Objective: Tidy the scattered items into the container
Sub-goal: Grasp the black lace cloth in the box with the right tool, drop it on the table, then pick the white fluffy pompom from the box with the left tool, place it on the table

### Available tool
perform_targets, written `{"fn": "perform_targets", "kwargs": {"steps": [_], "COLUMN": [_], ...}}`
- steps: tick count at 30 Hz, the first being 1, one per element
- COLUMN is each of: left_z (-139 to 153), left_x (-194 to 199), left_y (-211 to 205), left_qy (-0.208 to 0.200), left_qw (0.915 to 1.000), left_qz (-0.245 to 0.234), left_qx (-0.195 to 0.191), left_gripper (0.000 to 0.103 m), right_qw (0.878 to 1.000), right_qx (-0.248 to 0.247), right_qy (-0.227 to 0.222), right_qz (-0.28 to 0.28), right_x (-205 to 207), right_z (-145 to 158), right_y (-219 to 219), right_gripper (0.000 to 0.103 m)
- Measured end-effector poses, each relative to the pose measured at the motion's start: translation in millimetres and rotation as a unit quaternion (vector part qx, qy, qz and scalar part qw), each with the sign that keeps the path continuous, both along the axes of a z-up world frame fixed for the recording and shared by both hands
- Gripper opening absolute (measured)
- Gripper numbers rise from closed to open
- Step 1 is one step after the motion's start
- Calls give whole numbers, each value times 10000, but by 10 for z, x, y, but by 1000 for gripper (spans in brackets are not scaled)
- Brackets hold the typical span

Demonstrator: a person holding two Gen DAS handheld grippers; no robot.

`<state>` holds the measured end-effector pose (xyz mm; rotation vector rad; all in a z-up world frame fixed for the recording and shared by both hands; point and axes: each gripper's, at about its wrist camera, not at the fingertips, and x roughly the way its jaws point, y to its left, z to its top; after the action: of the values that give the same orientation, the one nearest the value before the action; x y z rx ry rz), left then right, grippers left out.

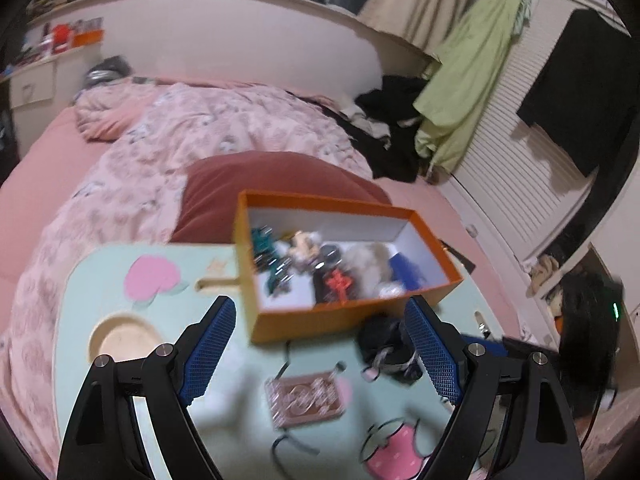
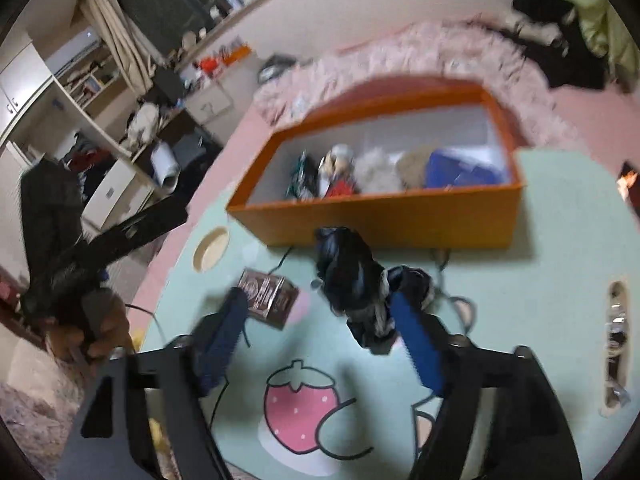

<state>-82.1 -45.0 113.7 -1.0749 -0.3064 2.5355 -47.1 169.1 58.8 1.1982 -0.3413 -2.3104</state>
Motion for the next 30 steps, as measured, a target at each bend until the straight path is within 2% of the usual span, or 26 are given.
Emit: {"fn": "perform_targets", "kwargs": {"steps": [2, 3, 5, 6, 9, 11, 13, 16, 21, 24, 25, 26, 30], "left_z": [74, 97, 84, 57, -146, -273, -386, -530, -663, -664, -645, -623, -333], "left_x": [-143, -247, -424, -517, -799, -878, -926, -1002, -1049, -1006, -987, -983, -907], "left_y": [164, 293, 492, 591, 860, 976, 1092, 1174, 1172, 1152, 1132, 1117, 958], "left_qy": [25, 10, -126, -220, -680, -833, -913, -1074, -1187, -1124, -1080, -1045, -705], "left_qw": [9997, 9991, 9976, 9965, 9921, 9894, 9865, 9826, 9825, 9838, 9855, 9872, 9945], "left_qz": [-211, -367, -532, -619, -696, -724, -780, -673, -613, -694, -720, -741, -687], "left_qx": [-99, -218, -431, -520, -788, -942, -1114, -1359, -1296, -1214, -1093, -947, -344], "left_gripper": [86, 86, 83, 77, 66, 56, 41, 38, 21, 19, 17, 7, 7], "right_qw": [9993, 9978, 9961, 9955, 9942, 9938, 9938, 9945, 9952, 9950, 9950, 9950, 9950], "right_qx": [286, 594, 835, 921, 1009, 1004, 968, 862, 773, 796, 801, 800, 799], "right_qy": [218, 287, 230, 131, 73, 46, 78, 97, 131, 155, 160, 163, 164], "right_qz": [-56, -79, -134, -175, -378, -472, -544, -580, -586, -581, -580, -581, -579], "right_x": [144, 207, 268, 291, 307, 278, 258, 251, 235, 228, 231, 233, 237], "right_z": [15, -20, -130, -229, -389, -457, -474, -477, -482, -489, -491, -494, -499], "right_y": [-14, -38, -43, -47, -25, -20, 4, 37, 45, 47, 43, 44, 50], "right_gripper": [81, 81, 81, 81, 81, 81, 81, 81, 81, 81, 81, 81, 81]}}
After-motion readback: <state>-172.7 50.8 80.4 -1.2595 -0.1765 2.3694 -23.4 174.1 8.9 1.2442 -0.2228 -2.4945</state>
